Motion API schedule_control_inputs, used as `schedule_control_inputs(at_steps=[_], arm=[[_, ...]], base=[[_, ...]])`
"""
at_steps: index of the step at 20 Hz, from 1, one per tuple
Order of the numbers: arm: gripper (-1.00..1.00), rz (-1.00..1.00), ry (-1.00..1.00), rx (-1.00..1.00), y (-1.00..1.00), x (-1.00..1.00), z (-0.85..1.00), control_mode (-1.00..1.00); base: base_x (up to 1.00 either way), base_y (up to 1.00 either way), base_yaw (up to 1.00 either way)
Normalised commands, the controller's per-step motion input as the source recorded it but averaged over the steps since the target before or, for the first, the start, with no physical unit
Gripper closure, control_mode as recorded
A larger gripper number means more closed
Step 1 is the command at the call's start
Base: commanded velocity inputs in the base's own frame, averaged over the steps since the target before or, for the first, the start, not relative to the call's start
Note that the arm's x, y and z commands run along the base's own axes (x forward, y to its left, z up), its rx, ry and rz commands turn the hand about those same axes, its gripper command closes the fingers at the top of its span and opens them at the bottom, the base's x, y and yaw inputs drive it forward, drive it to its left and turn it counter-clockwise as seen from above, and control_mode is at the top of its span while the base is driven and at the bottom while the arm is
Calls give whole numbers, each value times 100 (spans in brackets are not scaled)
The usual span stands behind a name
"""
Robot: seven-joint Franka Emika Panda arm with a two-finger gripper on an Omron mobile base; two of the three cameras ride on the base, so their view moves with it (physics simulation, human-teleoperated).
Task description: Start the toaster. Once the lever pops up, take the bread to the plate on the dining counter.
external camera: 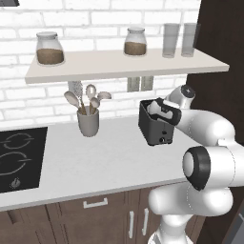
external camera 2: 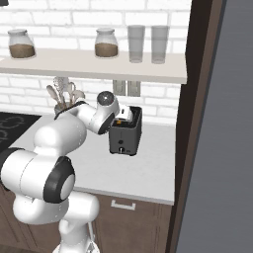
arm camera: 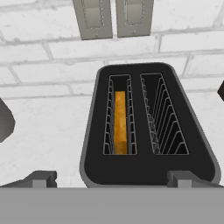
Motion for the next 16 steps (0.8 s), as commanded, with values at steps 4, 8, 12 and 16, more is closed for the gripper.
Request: schedule_control_inputs(at_steps=[4,8,12,16], arm=[[-100,0,0,0,0,0,0,-100],[-100,0,0,0,0,0,0,-100],[-100,0,0,0,0,0,0,-100],[-100,0,0,0,0,0,0,-100]], base=[[0,0,0],[0,0,0],[0,0,0],[0,0,0]])
